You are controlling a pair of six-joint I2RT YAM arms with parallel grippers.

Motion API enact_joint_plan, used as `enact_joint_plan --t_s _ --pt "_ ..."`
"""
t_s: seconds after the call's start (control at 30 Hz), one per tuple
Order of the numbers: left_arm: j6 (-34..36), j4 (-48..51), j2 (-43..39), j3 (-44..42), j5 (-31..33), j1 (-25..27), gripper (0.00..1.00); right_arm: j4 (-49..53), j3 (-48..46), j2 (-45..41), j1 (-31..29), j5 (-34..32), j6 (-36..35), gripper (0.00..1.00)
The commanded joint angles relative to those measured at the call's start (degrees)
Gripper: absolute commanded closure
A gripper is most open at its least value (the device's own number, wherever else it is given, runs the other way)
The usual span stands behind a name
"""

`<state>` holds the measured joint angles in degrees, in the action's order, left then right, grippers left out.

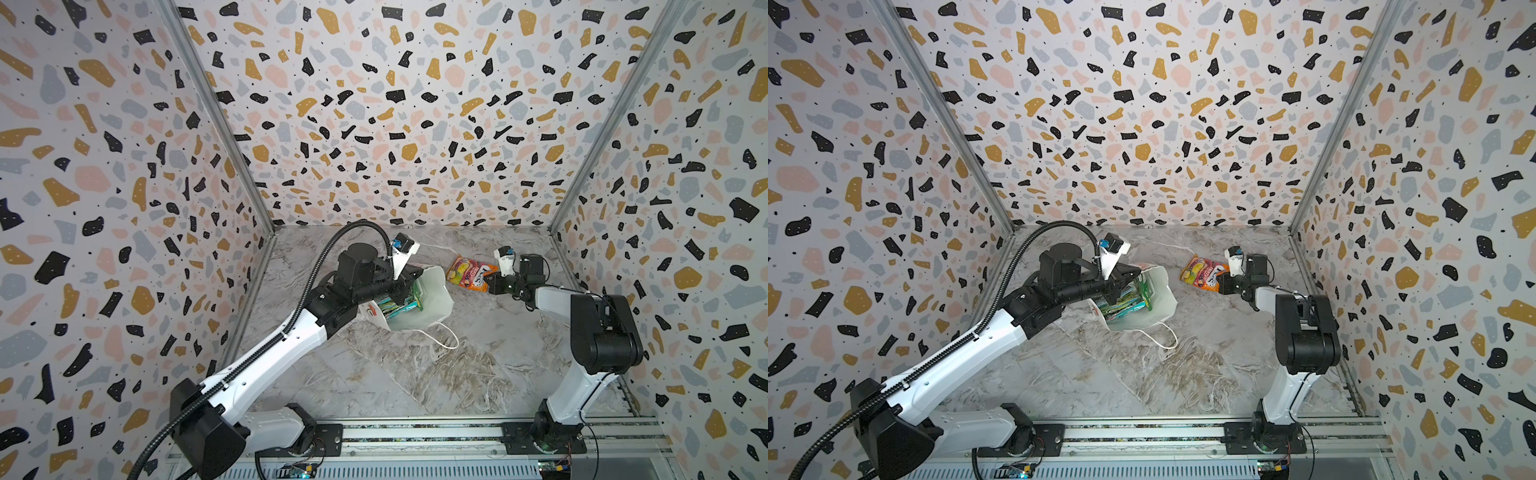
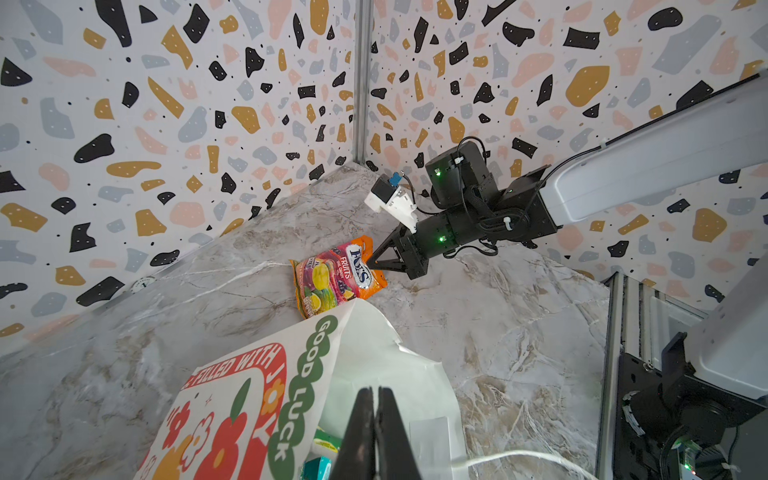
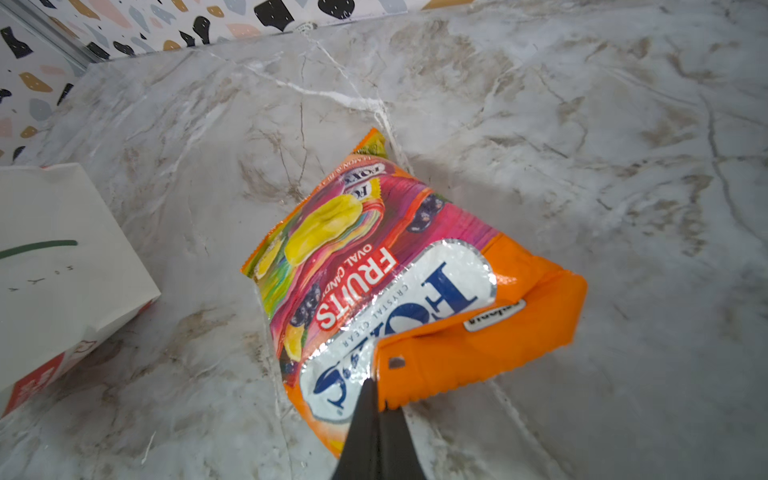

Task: Take the snacks out of the paper bag
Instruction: 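Lower the orange FOX'S packet onto the table beyond the bag and release it, then move the open right gripper back over the bag opening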

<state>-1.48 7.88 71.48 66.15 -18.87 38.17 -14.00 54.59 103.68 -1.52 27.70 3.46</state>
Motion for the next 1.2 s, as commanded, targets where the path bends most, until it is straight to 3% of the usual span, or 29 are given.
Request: enact_joint_plan --t_s 0.0,0.2,0.4,0.47,0.57,0.7,0.93,1.17 --pt "0.84 -1.38 0.06 0.73 0.79 0.59 1.0 2.4 3.01 1.47 -0.27 -1.65 -0.92 1.0" --pt "1.21 -0.67 0.31 0.97 1.74 0.69 1.0 4.45 6.32 4.46 -0.32 -5.81 -1.24 1.0" --pt "0.92 -0.68 0.58 1.22 0.61 0.85 1.0 3.61 6.67 4.39 -0.23 -8.07 -0.52 0.93" --pt "0.92 -0.69 0.59 1.26 0.59 0.94 1.0 3.78 6.5 3.84 -0.32 -9.03 -0.45 0.85" --pt "0.86 -0.72 0.59 1.26 0.5 1.11 1.0 4.01 5.46 2.16 -0.33 -11.71 0.34 0.65" --pt "0.85 -0.58 0.41 1.35 0.42 1.54 1.0 3.03 1.57 -3.67 -0.37 -12.65 1.21 0.57" --pt "0.91 -0.58 0.24 1.3 0.25 2.3 1.0 2.66 -7.26 -20.83 -2.23 -8.72 3.77 0.54" --pt "1.1 -0.47 -0.39 1.44 0.72 3.05 1.0 6.34 -12.23 -39.4 -11.0 -5.51 4.85 0.53"
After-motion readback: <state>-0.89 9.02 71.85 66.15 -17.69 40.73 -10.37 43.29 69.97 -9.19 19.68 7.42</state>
